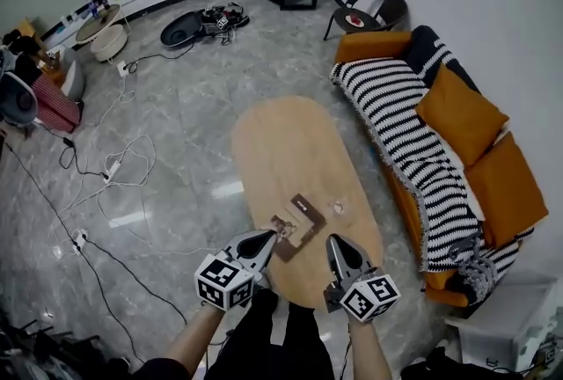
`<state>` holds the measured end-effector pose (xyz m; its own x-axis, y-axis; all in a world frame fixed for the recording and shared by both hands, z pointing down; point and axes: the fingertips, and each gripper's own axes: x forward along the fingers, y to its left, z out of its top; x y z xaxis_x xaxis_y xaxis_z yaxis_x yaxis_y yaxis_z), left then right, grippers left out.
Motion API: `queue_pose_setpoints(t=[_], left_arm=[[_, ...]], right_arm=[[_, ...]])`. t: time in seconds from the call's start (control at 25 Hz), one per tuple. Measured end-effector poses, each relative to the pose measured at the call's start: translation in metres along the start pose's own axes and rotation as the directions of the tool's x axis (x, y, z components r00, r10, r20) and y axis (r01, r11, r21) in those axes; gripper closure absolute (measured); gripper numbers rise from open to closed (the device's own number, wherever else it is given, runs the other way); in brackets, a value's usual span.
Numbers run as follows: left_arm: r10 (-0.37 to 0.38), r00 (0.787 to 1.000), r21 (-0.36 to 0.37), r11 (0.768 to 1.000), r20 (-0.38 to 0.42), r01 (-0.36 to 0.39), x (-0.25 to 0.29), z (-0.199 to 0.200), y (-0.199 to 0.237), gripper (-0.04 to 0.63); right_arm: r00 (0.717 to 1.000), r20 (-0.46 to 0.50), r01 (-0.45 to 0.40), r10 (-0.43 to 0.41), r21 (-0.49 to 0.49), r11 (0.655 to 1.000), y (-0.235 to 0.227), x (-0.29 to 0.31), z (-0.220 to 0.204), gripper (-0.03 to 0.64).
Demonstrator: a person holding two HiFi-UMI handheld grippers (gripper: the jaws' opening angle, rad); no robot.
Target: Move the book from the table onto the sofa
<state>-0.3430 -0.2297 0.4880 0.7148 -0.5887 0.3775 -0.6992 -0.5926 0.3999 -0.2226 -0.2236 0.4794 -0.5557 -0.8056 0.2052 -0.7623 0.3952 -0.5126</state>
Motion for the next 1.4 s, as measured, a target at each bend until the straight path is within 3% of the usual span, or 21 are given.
queue_pose_setpoints(t=[0.52, 0.88, 1.2, 1.4], left_arm=[[0.038, 0.998, -0.047, 0.998, -0.05, -0.04, 0.036, -0.04, 0.028, 0.58], [0.06, 0.993, -0.075, 0.995, -0.101, -0.067, 0.064, -0.1, 0.075, 0.58], [0.04, 0.985, -0.063, 0.997, -0.167, -0.052, 0.088, -0.148, 0.111, 0.58], [0.015, 0.976, -0.047, 0.999, -0.217, -0.026, 0.107, -0.166, 0.13, 0.58]], right_arm=[[1.0, -0.027, 0.001, 0.001, 0.071, 0.997, -0.046, 0.007, -0.037, 0.594], [0.993, -0.111, 0.051, -0.037, 0.126, 0.991, -0.099, 0.035, -0.107, 0.592], [0.987, -0.147, 0.104, -0.072, 0.225, 0.969, -0.133, 0.052, -0.155, 0.592], [0.983, -0.16, 0.143, -0.095, 0.319, 0.937, -0.151, 0.062, -0.182, 0.592]])
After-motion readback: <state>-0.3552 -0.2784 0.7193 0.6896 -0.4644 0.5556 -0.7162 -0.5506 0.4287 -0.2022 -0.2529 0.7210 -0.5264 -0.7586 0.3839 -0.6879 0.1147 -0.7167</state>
